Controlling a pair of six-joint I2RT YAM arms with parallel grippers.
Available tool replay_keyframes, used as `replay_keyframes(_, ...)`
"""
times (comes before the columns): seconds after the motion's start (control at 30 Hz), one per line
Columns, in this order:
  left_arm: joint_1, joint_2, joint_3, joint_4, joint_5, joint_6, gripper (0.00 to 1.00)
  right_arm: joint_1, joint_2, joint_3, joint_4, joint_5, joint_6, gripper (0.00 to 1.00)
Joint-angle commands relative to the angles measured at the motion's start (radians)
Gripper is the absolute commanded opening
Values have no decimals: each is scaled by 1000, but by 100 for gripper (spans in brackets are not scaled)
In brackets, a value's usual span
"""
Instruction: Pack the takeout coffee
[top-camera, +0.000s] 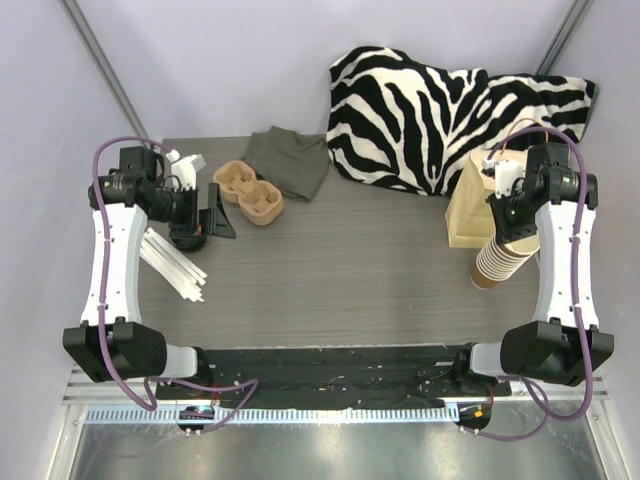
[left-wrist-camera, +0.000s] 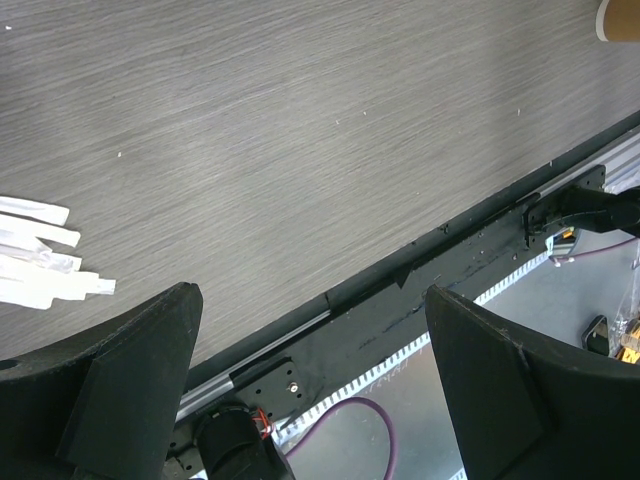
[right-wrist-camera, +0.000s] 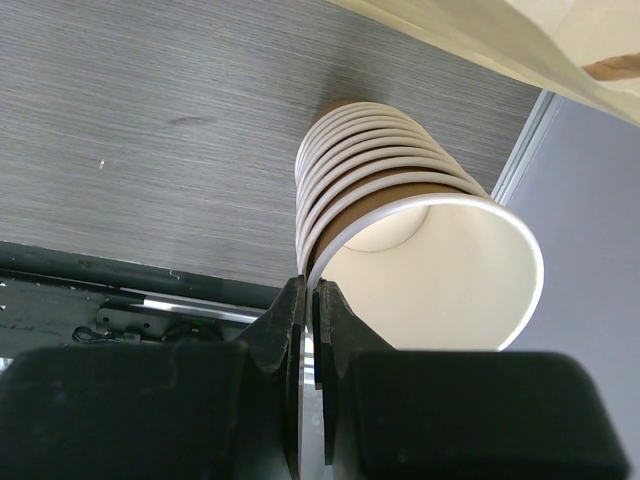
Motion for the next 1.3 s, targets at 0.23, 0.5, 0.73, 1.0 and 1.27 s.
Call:
replay_keyframes(0.23,-15,7,34,0,-1,13,100,-3,-69,91,-146,42,-12,1)
replay_keyframes(0.5,-23,30,42,11,-4,10,100,-1,-123,116,-146,43,-33,1)
replay_keyframes(0.73,-32,46,45,22,3,4,100,2,-190,152,-146,31,-62,1)
replay_keyframes(1.0,-35,50,56,23,28,-3,100,0,-264,248,-146,-111,-102,1)
replay_keyframes(1.27,-35,24,47,45,54,-37,100,3,-285,291,-146,-404,-197,1)
